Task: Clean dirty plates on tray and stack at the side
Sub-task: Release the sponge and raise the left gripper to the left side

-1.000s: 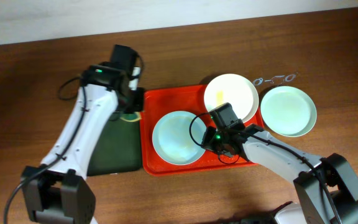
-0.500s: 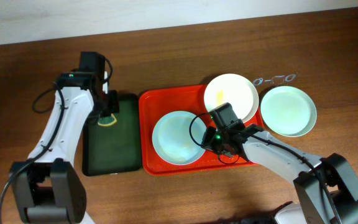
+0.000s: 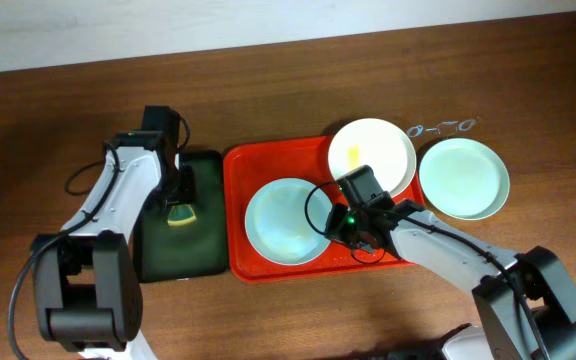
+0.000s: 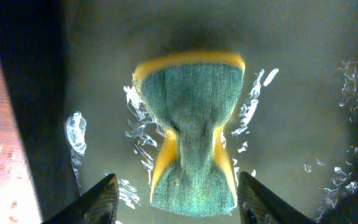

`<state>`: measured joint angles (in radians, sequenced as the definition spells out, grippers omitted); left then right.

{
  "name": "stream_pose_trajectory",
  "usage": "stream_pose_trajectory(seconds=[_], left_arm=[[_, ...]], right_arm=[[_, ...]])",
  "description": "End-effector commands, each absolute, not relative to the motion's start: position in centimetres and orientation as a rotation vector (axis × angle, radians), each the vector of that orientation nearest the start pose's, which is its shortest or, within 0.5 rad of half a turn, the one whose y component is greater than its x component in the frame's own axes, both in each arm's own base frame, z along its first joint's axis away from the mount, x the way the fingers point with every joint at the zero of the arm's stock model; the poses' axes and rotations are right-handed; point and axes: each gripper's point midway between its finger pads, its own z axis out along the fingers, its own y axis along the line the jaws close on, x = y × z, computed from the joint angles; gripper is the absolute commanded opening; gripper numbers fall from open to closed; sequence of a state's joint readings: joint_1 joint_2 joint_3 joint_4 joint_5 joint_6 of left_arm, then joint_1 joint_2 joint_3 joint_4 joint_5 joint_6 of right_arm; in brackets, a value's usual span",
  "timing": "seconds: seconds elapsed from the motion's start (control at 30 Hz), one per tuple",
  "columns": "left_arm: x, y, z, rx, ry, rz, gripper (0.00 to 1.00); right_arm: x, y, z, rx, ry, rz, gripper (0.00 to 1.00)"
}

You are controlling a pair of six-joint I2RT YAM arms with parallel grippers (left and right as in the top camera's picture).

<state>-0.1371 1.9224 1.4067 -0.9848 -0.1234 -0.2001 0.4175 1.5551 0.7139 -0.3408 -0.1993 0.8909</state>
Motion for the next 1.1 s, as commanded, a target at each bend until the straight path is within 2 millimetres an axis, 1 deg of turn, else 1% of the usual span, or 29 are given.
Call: stream_pose_trajectory(seconds=[0.0,0.03,0.07,0.1,0.13,0.17,0.23,0.37,0.47,0.5,0.53,0.57,0.6,0.67,0.73,0.8,0.87,1.07], left_arm=[[39.9,-3.3,9.1,-0.151,2.948,0.131,0.63],[40.9,-3.4,10.9,-0.171,2.907,0.116,0.65],[41.9,-3.5,12.6,-0.182,2.864,0.102,0.70],[42.9,-3.5,14.4,-0.191,2.821,0.088,0.81],[43.7,-3.5,15.9,-0.194,2.781,0.077,0.96],[44.3,-3.6,17.0,-0.194,2.752,0.068,0.99],[44.8,-3.7,18.0,-0.195,2.727,0.061,0.99],[44.7,-3.7,17.9,-0.194,2.729,0.062,0.99],[44.7,-3.7,17.9,-0.194,2.729,0.062,0.99],[44.7,-3.7,17.9,-0.195,2.729,0.062,0.99],[44.7,-3.7,17.9,-0.194,2.729,0.062,0.99],[44.7,-3.7,17.9,-0.194,2.729,0.062,1.00],[44.7,-3.7,17.9,-0.194,2.729,0.062,0.99],[44.7,-3.7,17.9,-0.195,2.729,0.062,0.99],[44.7,-3.7,17.9,-0.194,2.729,0.062,0.99],[44.7,-3.7,17.9,-0.194,2.729,0.062,0.99],[44.7,-3.7,17.9,-0.194,2.729,0.062,0.99],[44.7,-3.7,17.9,-0.194,2.729,0.062,0.99]], right_arm=[[27.1,15.8,0.7,0.628,2.845,0.549,0.24],[27.1,15.8,0.6,0.628,2.845,0.549,0.25],[27.1,15.7,0.6,0.629,2.843,0.544,0.25],[27.2,15.5,0.6,0.631,2.839,0.530,0.25],[27.3,15.4,0.6,0.633,2.834,0.516,0.25],[27.3,15.2,0.5,0.634,2.831,0.505,0.25],[27.3,15.2,0.5,0.635,2.830,0.499,0.25],[27.3,14.9,0.1,0.640,2.834,0.476,0.24],[27.0,14.6,-1.1,0.655,2.865,0.428,0.23],[26.8,14.5,-1.6,0.659,2.879,0.415,0.20],[26.6,14.4,-1.9,0.663,2.889,0.407,0.13],[26.6,14.5,-2.0,0.664,2.893,0.410,0.04],[26.6,14.6,-1.9,0.661,2.894,0.424,0.04],[26.8,15.7,-1.5,0.643,2.894,0.510,0.04],[27.0,16.8,-0.8,0.547,2.900,0.593,0.04],[27.4,17.5,0.3,0.459,2.898,0.638,0.04],[27.8,17.7,1.4,0.419,2.897,0.639,0.04],[29.0,18.2,5.2,0.411,2.904,0.633,0.04]])
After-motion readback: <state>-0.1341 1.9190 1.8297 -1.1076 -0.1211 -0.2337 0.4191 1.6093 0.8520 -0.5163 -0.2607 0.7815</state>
